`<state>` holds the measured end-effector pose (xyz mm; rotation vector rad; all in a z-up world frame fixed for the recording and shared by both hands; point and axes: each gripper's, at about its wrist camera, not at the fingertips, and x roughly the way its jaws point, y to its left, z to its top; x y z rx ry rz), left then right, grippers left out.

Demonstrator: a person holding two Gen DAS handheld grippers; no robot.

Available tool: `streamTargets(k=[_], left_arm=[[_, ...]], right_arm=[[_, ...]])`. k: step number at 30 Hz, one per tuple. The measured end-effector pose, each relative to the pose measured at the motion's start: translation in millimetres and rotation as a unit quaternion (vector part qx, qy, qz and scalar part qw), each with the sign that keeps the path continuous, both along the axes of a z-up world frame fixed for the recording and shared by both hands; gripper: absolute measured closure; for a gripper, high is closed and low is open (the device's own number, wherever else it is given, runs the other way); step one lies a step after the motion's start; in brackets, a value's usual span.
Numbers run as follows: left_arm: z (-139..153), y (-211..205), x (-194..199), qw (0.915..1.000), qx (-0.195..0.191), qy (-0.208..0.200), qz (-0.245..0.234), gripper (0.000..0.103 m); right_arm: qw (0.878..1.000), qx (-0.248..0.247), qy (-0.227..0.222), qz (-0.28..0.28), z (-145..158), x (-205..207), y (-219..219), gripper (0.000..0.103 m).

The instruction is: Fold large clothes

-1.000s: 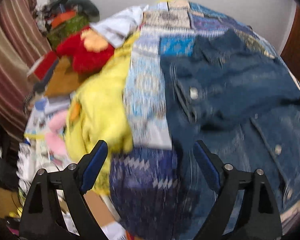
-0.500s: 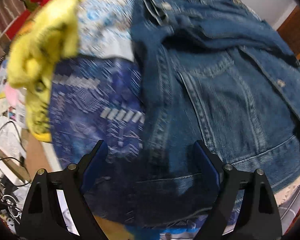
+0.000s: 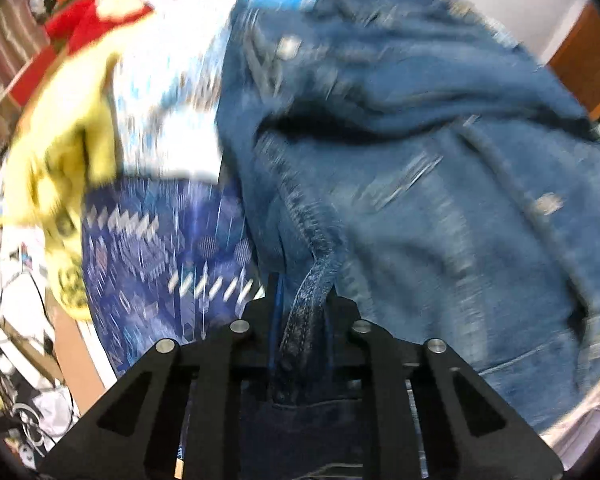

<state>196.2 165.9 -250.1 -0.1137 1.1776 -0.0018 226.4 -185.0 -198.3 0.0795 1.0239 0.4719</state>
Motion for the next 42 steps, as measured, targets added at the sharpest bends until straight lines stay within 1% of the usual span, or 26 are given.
streamTargets(k=[3,5,6,7,9,10,11,12,13,15,17,19,21,23,24,25,26,28,30,32,34,38,42], left_arm=[[37,-1,11,0.9991,-0.002,-0.041,-0.003,0.092],[62,2,23,0.9973,-0.015,-0.072,-0.001,0.092],[78,5,30,0.9955,-0.024,-0.092,0.003,0.092],[92,11,37,0.9936,-0.033,-0.108,0.006,0.103],[121,22,59,0.9869,-0.059,-0.149,0.019,0.103],[128,30,71,0.9847,-0.067,-0.159,0.023,0.103],[140,34,85,0.9821,-0.070,-0.172,0.030,0.103],[147,38,98,0.9806,-0.057,-0.184,0.037,0.103],[149,40,108,0.9810,-0.041,-0.185,0.041,0.103],[143,46,140,0.9846,-0.018,-0.169,0.043,0.103],[133,51,157,0.9880,-0.007,-0.148,0.046,0.103],[114,51,165,0.9917,0.006,-0.119,0.047,0.102],[91,48,163,0.9941,0.022,-0.096,0.045,0.100],[72,44,162,0.9960,0.033,-0.074,0.038,0.089],[63,41,156,0.9970,0.038,-0.059,0.033,0.078],[57,39,152,0.9974,0.042,-0.052,0.029,0.063],[52,38,146,0.9976,0.047,-0.045,0.024,0.056],[50,33,128,0.9972,0.060,-0.040,0.017,0.034],[50,33,110,0.9967,0.071,-0.033,0.019,0.024],[51,36,94,0.9970,0.066,-0.032,0.024,0.023],[48,39,77,0.9978,0.053,-0.021,0.034,0.021],[30,44,43,0.9982,0.012,0.016,0.057,0.021],[7,36,7,0.9962,-0.029,0.054,0.063,0.021]], right_arm=[[0.999,0.018,-0.033,0.000,22,9,-1,0.089],[0.998,0.033,-0.049,0.001,34,19,-1,0.090],[0.998,0.044,-0.054,0.002,39,25,-1,0.091],[0.997,0.058,-0.059,-0.001,44,37,-1,0.091],[0.996,0.065,-0.067,-0.014,49,56,-1,0.092],[0.995,0.071,-0.067,-0.017,49,68,0,0.092],[0.995,0.073,-0.067,-0.021,50,79,1,0.092],[0.995,0.072,-0.067,-0.026,50,93,3,0.092],[0.995,0.072,-0.069,-0.031,51,104,3,0.092],[0.994,0.067,-0.072,-0.044,49,133,4,0.092],[0.994,0.059,-0.068,-0.058,43,156,5,0.092],[0.995,0.039,-0.054,-0.071,30,176,6,0.092],[0.996,0.026,-0.039,-0.073,16,184,5,0.092],[0.997,0.008,-0.026,-0.070,3,186,5,0.092],[0.997,-0.002,-0.021,-0.068,-2,184,4,0.092],[0.998,-0.007,-0.018,-0.066,-4,182,3,0.092],[0.998,-0.014,-0.013,-0.061,-5,178,1,0.092],[0.998,-0.030,-0.007,-0.050,-4,169,-2,0.091],[0.998,-0.043,-0.004,-0.040,-1,160,-3,0.091],[0.998,-0.057,-0.009,-0.031,5,149,-5,0.091],[0.997,-0.069,-0.015,-0.027,9,136,-5,0.091],[0.995,-0.093,-0.030,-0.020,13,111,1,0.091],[0.994,-0.097,-0.056,-0.009,21,86,5,0.091]])
